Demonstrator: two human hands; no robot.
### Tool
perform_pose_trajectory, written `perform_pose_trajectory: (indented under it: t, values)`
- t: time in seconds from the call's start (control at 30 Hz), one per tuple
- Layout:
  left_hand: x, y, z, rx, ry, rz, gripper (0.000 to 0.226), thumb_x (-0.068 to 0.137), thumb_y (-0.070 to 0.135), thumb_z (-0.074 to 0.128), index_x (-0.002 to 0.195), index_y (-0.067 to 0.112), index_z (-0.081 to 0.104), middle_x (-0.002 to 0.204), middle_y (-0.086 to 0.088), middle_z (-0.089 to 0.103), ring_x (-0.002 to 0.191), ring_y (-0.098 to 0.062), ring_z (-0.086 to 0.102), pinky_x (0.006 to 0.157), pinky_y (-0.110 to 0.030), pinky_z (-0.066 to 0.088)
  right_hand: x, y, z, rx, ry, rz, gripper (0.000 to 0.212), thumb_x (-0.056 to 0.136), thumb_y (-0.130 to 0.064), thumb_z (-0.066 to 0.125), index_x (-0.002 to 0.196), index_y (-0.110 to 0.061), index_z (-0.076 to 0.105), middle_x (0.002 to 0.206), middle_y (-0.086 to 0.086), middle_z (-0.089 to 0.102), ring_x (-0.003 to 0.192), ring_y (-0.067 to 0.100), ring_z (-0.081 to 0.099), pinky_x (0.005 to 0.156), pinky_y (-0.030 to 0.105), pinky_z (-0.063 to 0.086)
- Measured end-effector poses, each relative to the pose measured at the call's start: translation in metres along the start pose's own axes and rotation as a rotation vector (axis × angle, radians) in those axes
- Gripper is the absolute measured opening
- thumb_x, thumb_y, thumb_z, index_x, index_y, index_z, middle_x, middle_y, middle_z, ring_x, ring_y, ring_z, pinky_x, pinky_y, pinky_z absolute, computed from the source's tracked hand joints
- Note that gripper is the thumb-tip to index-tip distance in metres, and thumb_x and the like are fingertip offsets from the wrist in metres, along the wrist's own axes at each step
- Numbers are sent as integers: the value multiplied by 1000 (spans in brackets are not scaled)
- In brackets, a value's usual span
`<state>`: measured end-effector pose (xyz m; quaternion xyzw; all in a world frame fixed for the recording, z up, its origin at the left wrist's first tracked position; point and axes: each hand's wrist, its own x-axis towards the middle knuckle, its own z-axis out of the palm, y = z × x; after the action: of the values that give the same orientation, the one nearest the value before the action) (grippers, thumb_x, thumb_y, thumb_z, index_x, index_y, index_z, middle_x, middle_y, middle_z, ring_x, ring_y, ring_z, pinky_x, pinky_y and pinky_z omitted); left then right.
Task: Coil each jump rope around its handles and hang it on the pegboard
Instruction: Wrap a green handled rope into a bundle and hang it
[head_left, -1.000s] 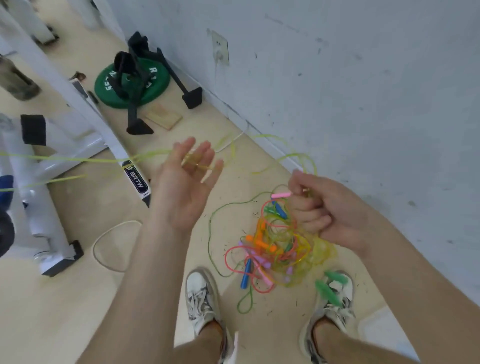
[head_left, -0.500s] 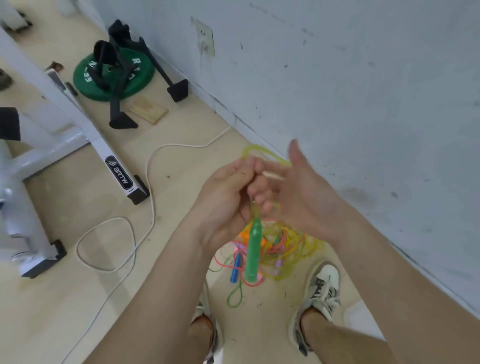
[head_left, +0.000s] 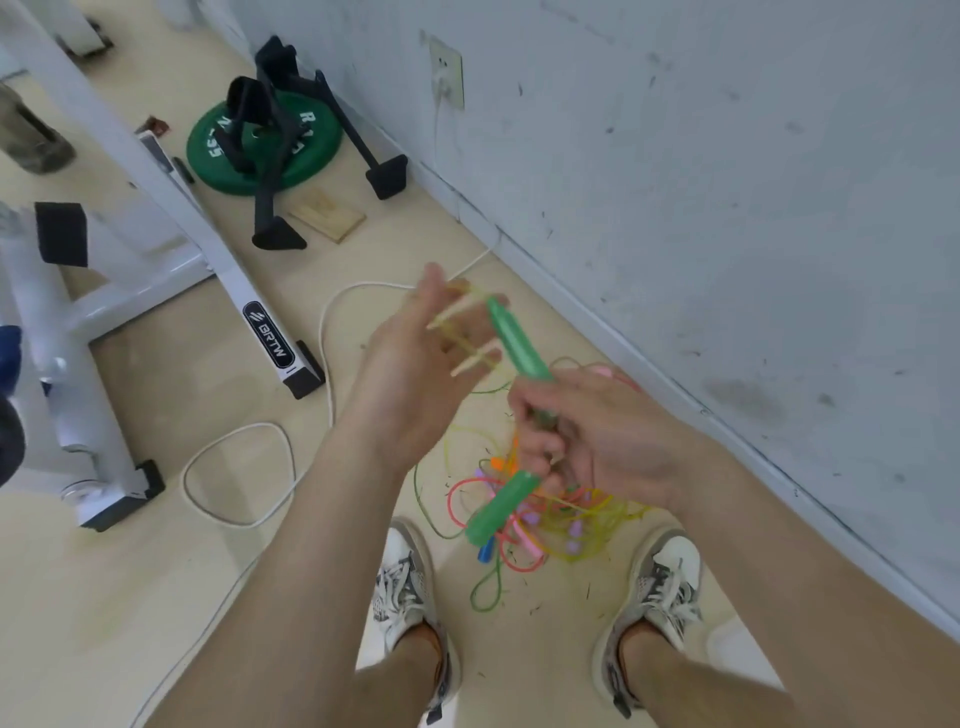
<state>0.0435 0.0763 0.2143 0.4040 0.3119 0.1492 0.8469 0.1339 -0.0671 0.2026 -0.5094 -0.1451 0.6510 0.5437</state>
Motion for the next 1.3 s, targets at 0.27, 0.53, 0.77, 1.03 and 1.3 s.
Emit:
perform_pose_trajectory:
  t: [0.27, 0.53, 0.77, 1.03, 1.3]
  values:
    - [-17, -29, 18, 795, -372, -175, 14, 99, 23, 49, 89, 15, 55, 66, -3, 57, 51, -12, 49, 47, -19, 40, 2, -17, -21, 245, 362, -219, 32, 102, -34, 46, 104, -6, 60, 73, 7, 64, 72, 22, 64, 50, 25, 52]
    - [-7, -27, 27, 318, 224, -3, 35, 100, 39, 42, 90, 15, 65, 78, 1, 63, 68, -10, 61, 64, -25, 46, 3, -2, -4, -74, 201, -47, 25, 98, -25, 56, 116, -10, 65, 112, 6, 71, 105, 24, 69, 80, 44, 59]
    - [-12, -32, 32, 426, 126, 73, 37, 100, 37, 42, 93, 6, 61, 80, -3, 70, 69, -13, 66, 54, -20, 47, 5, 2, 2, -104, 116, -47, 18, 99, -13, 53, 113, -5, 62, 93, 11, 66, 82, 26, 67, 78, 42, 59]
    - [-16, -37, 40, 481, 25, 101, 39, 101, 36, 41, 106, 2, 58, 95, -4, 73, 79, -19, 69, 56, -27, 51, 7, 2, 5, -89, 166, -77, 18, 87, 2, 43, 91, -1, 61, 75, 15, 58, 58, 25, 62, 54, 33, 52]
    - [-11, -24, 34, 25, 77, 92, 27, 102, 27, 43, 83, 12, 54, 66, -5, 54, 60, -20, 59, 47, -23, 47, 3, 1, 9, -154, 28, 71, 11, 87, 0, 45, 80, -8, 50, 60, 4, 41, 47, 15, 45, 42, 22, 35]
